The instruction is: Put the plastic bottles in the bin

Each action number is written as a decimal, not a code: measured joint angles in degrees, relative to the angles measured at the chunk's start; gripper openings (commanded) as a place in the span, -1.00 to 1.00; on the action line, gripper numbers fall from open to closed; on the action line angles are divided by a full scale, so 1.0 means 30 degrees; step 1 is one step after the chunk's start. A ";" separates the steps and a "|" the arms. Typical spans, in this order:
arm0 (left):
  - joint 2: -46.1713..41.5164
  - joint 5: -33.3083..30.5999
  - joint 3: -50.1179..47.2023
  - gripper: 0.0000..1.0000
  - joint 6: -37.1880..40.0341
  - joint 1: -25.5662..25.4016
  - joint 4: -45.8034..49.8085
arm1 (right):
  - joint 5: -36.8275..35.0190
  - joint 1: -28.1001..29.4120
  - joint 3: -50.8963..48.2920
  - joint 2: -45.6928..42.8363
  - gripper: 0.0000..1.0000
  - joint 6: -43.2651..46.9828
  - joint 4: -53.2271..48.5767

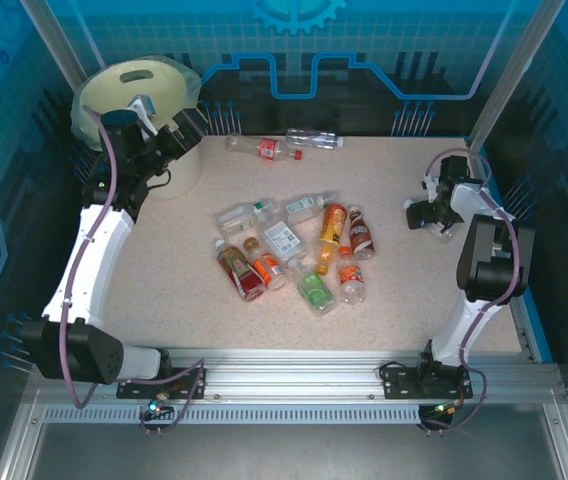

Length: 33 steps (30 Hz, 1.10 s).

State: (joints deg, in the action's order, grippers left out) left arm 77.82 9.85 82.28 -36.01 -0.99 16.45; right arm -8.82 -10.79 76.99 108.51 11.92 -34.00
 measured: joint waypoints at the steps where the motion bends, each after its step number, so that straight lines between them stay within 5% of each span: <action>1: 0.0029 0.0000 0.0000 0.98 0.0000 0.0000 0.0000 | 0.0226 -0.0007 0.0000 0.0036 0.98 0.0051 -0.0248; 11: 0.0576 0.0000 -0.0131 0.99 0.0000 0.0000 -0.0036 | 0.0911 0.0000 -0.0714 -0.0277 0.89 -0.0197 -0.1020; 26: 0.0947 0.0000 -0.0525 0.98 0.0058 0.0000 -0.0036 | -0.0291 0.0794 -0.2404 -0.0481 0.26 -0.2193 -0.0627; 33: 0.1086 0.0503 -0.1246 0.98 -0.0189 -0.0015 -0.0962 | -0.0364 0.1333 -0.3796 -0.3060 0.02 -0.2863 0.0095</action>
State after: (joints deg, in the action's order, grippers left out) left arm 81.08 11.35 78.54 -36.58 -1.04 13.56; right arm -9.91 -6.79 65.60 99.33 3.33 -33.71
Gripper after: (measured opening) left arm 0.992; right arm 0.601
